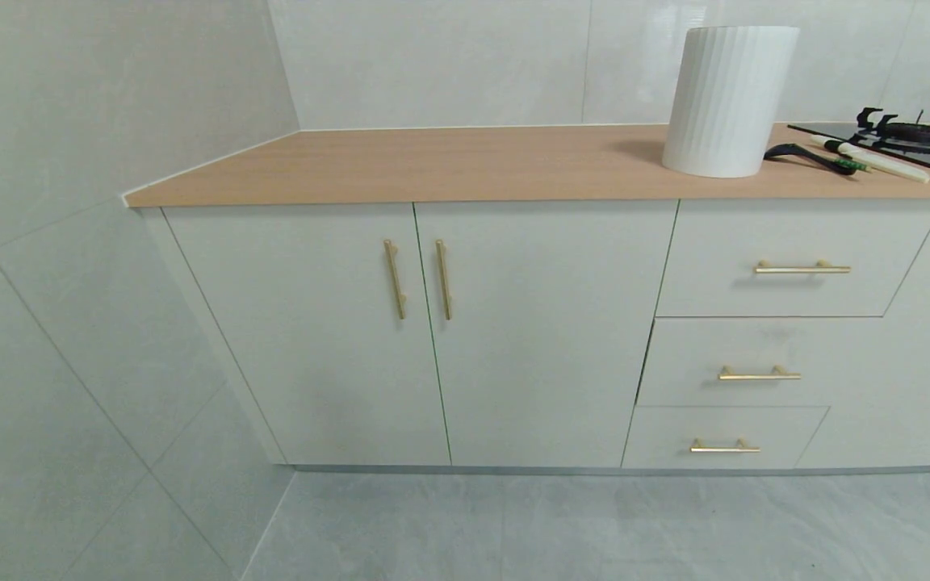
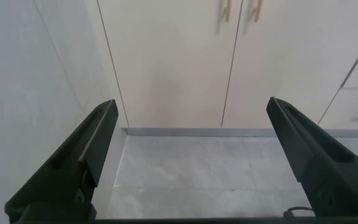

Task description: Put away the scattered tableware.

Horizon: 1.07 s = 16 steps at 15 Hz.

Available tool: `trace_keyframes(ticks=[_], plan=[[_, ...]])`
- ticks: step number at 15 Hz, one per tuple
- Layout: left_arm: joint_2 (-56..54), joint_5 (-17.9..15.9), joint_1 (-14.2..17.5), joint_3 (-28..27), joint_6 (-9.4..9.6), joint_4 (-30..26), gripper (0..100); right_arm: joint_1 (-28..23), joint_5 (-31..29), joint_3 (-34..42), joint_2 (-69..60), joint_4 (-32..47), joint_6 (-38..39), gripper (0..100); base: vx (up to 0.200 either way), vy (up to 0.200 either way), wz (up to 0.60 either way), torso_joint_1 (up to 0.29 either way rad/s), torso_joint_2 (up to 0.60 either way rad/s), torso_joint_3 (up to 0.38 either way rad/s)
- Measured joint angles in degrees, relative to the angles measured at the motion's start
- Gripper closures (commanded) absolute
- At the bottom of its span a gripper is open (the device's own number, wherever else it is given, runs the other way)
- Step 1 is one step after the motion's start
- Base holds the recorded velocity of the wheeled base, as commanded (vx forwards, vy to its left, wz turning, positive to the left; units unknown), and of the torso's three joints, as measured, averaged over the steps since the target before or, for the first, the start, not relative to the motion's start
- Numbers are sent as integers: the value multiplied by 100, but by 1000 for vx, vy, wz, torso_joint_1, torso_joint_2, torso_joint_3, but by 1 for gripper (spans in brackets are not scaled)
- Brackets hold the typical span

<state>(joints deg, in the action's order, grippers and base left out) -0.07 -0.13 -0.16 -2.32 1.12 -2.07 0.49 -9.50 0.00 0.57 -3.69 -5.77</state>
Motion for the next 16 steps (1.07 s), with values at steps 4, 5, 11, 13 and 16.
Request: trace_keyframes(ticks=[4, 5, 11, 13, 16], plan=[[-2, 404, -2, 20, 180, 18, 0, -18, 118, 0, -57, 0, 104, 0, 0, 0, 0, 0, 0, 0], [-2, 640, 0, 43, 177, 68, 0, -18, 219, 0, -65, 6, 163, 0, 0, 0, 0, 0, 0, 0], [7, -152, 5, 177, 205, 212, 0, -24, 1165, 0, -73, 118, 180, 0, 0, 0, 0, 0, 0, 0], [7, -143, 6, 202, 133, 221, 0, -24, 1181, 0, -73, 116, 185, 0, 0, 0, 0, 0, 0, 0], [7, -137, 6, 207, -34, 267, 0, -27, 1250, 0, -73, 112, 174, 0, 0, 0, 0, 0, 0, 0]])
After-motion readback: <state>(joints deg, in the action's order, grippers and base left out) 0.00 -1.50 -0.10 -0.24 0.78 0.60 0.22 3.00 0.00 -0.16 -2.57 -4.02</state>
